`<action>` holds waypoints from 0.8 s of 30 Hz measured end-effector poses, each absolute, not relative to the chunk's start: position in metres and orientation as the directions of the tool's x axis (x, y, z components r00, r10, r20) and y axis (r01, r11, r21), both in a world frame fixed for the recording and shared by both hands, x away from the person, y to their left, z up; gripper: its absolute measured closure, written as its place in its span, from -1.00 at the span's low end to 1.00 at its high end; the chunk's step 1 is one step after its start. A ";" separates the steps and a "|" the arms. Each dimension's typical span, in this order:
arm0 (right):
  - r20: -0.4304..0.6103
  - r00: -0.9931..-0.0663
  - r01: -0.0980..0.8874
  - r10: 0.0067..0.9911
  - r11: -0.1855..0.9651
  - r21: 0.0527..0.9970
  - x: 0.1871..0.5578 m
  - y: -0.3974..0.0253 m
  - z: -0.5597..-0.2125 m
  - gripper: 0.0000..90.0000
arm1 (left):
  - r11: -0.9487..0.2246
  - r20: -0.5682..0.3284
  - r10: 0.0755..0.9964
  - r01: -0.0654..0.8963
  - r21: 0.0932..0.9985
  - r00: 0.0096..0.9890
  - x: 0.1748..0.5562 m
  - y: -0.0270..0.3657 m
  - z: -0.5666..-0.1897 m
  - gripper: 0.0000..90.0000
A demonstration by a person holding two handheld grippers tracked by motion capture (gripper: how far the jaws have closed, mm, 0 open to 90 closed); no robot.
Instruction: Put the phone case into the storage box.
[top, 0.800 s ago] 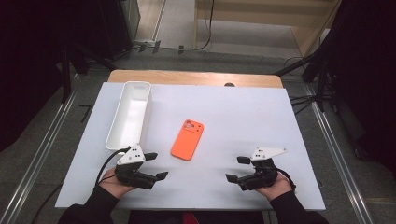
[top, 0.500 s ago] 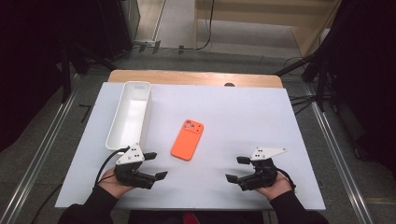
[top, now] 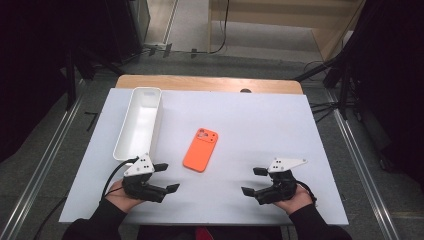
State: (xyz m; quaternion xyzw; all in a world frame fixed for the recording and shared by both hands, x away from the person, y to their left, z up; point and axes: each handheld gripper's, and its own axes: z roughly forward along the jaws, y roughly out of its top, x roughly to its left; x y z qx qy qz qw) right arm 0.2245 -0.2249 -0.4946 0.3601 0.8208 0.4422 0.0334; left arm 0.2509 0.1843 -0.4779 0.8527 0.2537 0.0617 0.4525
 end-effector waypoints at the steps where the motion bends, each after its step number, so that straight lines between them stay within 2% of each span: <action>1: 0.262 -0.739 0.561 0.621 0.351 0.749 0.225 -0.225 -0.495 -0.70 | -0.461 -0.125 0.488 0.376 0.804 0.864 0.251 0.184 -0.478 -0.53; 24: 0.270 -0.744 0.560 0.611 0.349 0.752 0.224 -0.226 -0.496 -0.70 | -0.457 -0.127 0.485 0.375 0.807 0.865 0.250 0.184 -0.477 -0.54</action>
